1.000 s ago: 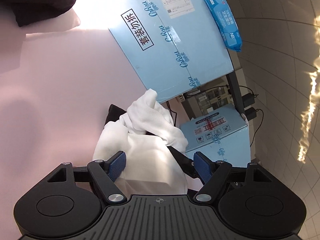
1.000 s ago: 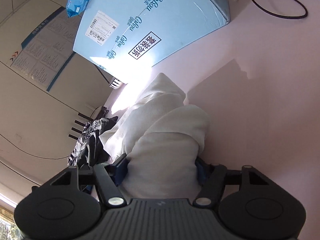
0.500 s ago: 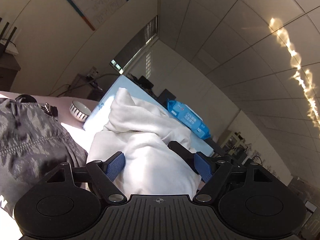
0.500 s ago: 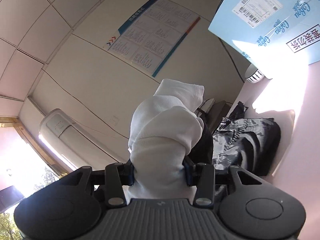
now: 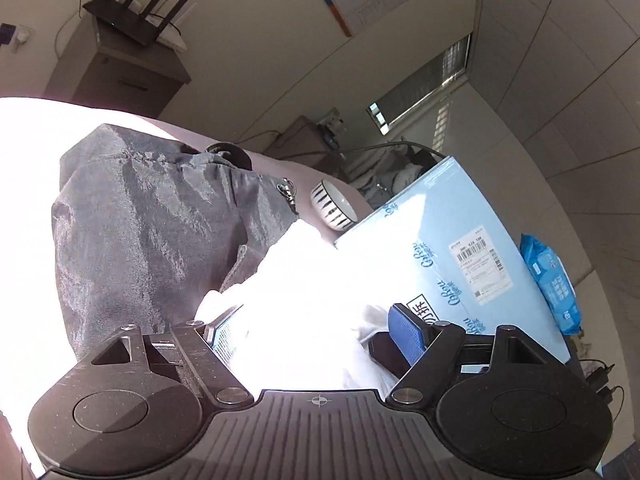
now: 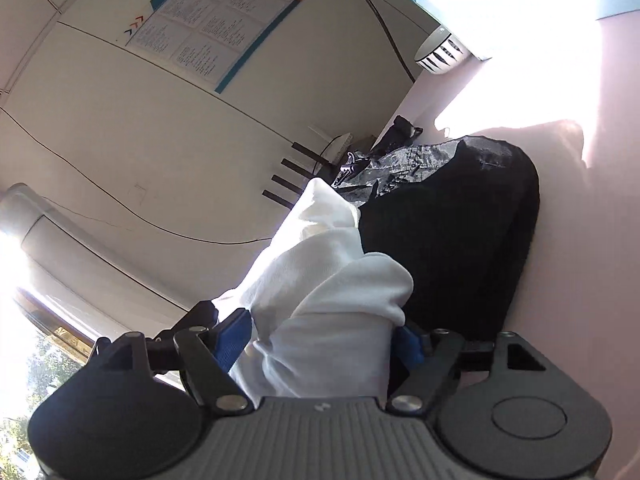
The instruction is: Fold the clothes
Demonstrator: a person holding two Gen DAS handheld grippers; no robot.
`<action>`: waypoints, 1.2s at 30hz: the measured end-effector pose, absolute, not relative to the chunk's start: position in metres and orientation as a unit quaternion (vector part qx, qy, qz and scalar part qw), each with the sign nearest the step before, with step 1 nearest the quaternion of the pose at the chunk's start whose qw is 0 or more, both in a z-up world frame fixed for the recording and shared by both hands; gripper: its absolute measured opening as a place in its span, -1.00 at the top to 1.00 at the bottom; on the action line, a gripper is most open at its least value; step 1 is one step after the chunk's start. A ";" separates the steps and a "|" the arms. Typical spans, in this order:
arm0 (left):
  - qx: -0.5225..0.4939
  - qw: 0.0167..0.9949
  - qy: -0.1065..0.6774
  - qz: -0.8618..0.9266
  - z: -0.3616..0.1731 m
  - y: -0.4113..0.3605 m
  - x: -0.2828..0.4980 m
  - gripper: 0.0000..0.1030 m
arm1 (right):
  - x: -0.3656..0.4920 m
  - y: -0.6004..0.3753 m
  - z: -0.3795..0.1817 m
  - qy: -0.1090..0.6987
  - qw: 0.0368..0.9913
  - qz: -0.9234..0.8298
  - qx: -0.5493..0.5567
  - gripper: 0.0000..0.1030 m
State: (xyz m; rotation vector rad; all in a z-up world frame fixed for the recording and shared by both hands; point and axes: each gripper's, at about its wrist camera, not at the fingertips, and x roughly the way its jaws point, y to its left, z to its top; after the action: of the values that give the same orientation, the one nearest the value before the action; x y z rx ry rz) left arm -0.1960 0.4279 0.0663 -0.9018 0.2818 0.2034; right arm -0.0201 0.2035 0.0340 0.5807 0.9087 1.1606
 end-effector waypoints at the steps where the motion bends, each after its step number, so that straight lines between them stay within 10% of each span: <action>1: -0.433 0.886 0.134 0.099 0.068 0.428 -0.197 -0.51 | -0.022 0.196 0.042 0.390 0.727 0.511 0.242 -0.55; 11: -0.240 0.940 -0.021 0.241 0.136 0.339 -0.250 -0.52 | -0.051 0.084 0.074 0.328 0.905 0.269 0.020 -0.62; 22: -0.126 0.964 0.221 -0.074 0.120 0.125 -0.104 -0.54 | -0.084 -0.129 0.063 0.309 0.950 0.038 0.026 -0.86; 36: 0.000 0.944 0.318 -0.090 0.008 -0.004 -0.063 -0.57 | -0.109 -0.226 -0.007 0.330 0.939 -0.078 0.058 -1.00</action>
State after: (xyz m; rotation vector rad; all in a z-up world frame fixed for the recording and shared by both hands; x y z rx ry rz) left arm -0.0635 -0.0037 0.0083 -0.0001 0.6485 -0.1841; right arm -0.1095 -0.2257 -0.0068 0.1178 0.6742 -0.1596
